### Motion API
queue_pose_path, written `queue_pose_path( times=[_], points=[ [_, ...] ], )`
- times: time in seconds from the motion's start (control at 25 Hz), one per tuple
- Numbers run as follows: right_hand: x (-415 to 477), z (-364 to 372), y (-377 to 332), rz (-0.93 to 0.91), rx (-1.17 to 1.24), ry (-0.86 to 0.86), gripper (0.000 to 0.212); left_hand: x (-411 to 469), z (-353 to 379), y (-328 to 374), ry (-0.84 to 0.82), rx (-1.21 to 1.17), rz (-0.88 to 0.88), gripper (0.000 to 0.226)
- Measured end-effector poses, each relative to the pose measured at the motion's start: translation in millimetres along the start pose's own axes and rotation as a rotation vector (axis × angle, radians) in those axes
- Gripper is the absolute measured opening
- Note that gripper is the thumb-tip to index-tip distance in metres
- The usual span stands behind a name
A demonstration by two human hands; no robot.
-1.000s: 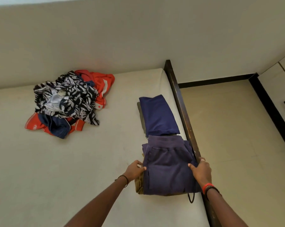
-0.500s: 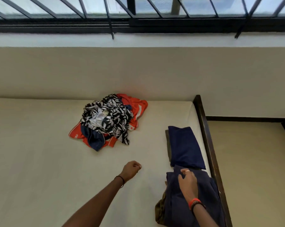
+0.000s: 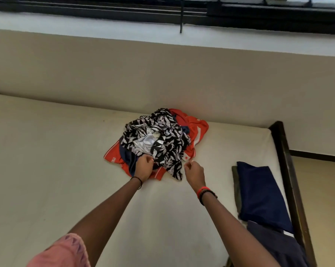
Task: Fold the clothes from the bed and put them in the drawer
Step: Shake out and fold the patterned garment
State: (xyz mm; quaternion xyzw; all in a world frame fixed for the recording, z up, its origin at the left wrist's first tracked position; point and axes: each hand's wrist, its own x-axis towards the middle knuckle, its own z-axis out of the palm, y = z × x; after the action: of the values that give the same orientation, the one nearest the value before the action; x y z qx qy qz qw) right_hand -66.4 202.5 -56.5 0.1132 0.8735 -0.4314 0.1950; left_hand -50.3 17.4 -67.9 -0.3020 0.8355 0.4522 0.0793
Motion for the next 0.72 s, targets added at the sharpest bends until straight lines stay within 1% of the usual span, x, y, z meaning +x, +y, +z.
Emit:
queue_pose_path(
  times=[0.08, 0.16, 0.24, 0.32, 0.44, 0.52, 0.6, 0.72],
  points=[
    [24, 26, -26, -0.031, 0.020, -0.071, 0.020, 24, -2, -7, -0.024, 0.004, 0.034, 0.031],
    [40, 43, -47, -0.037, 0.031, -0.124, 0.022, 35, 0, -12, -0.117, -0.028, 0.035, 0.046],
    [58, 61, -58, 0.004, 0.074, -0.174, 0.028, 47, 6, -22, -0.130, -0.086, 0.013, 0.052],
    [71, 74, -63, 0.063, 0.155, -0.218, 0.036, 53, 10, -28, -0.097, -0.143, -0.007, 0.051],
    [80, 86, -67, 0.123, 0.229, -0.241, 0.032, 54, 11, -21, -0.158, -0.302, -0.043, 0.042],
    [78, 89, -75, 0.093, 0.233, -0.255, 0.034, 54, 12, -17, -0.205, -0.370, -0.017, 0.031],
    [72, 90, -82, 0.042, 0.191, -0.224, 0.032, 48, 11, -11, -0.220, -0.423, 0.014, 0.026],
    [62, 81, -85, 0.001, 0.189, -0.139, 0.034, 36, 8, -2, -0.258, -0.447, 0.048, 0.035]
  ],
)
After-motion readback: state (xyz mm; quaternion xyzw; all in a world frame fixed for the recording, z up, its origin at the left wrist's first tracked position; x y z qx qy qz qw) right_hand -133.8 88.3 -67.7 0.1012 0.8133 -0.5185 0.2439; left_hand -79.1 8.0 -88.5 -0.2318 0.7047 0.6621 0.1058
